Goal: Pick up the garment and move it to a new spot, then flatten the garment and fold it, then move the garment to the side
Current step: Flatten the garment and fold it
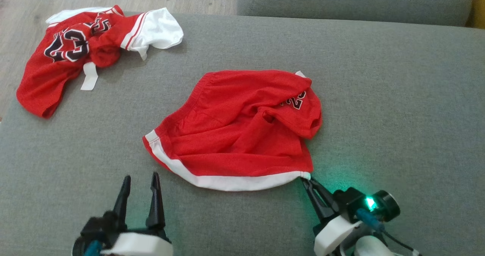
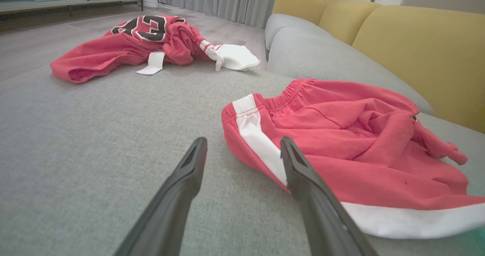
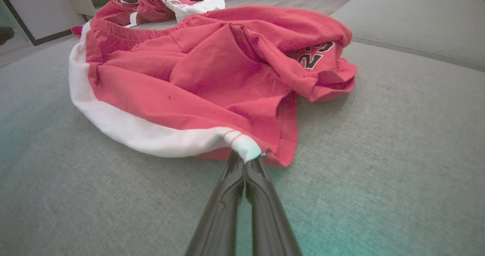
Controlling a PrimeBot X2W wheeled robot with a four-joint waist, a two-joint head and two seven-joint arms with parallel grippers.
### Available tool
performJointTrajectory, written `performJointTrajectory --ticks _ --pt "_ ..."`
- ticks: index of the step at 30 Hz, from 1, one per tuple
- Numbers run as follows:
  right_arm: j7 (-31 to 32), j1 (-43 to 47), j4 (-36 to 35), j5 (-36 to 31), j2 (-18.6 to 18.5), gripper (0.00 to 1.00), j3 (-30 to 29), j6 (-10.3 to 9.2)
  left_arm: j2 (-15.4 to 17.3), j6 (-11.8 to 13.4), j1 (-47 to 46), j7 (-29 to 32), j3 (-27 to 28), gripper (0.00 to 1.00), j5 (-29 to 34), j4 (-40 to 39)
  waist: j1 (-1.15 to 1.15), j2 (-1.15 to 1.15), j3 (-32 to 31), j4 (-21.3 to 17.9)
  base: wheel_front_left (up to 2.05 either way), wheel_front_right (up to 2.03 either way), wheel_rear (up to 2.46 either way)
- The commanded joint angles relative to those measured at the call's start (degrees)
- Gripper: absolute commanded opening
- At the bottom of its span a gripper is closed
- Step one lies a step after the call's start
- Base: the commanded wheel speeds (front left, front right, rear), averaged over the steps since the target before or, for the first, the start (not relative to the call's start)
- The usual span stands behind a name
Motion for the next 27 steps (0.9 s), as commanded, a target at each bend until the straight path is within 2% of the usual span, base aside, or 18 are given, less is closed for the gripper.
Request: performJointTrajectory --ticks 1,10,15,20,27 --pt "-0.6 -1.7 -1.7 -0.5 -0.1 0.00 0.1 0.43 1.3 -0.2 -3.8 -0.2 1.8 1.00 0.4 -1.2 0.00 0.00 0.1 0.0 0.00 0.00 0.00" --pt "-0.6 -3.2 -1.2 -2.8 -0.1 0.00 -5.2 0.43 5.6 -0.9 -10.3 6.5 0.2 1.00 2.4 4.4 0.00 0.00 1.3 -1.2 0.00 0.00 0.00" --pt "-0.6 -3.8 -1.1 -4.4 -0.1 0.00 -7.9 0.43 7.1 -2.0 -12.9 7.9 -0.8 1.00 2.8 6.0 0.00 0.00 2.0 -1.8 0.00 0.00 0.00" --pt "-0.6 -3.9 -1.0 -5.0 -0.2 0.00 -8.7 0.43 8.5 -3.7 -16.9 10.2 -4.1 1.00 4.1 7.3 0.00 0.00 2.5 -1.8 0.00 0.00 0.00" --pt "-0.6 -3.7 -0.6 -4.8 -0.2 0.00 -7.6 0.43 10.0 -4.8 -21.6 16.7 -7.9 1.00 4.3 9.6 0.00 0.00 2.8 -2.0 0.00 0.00 0.00"
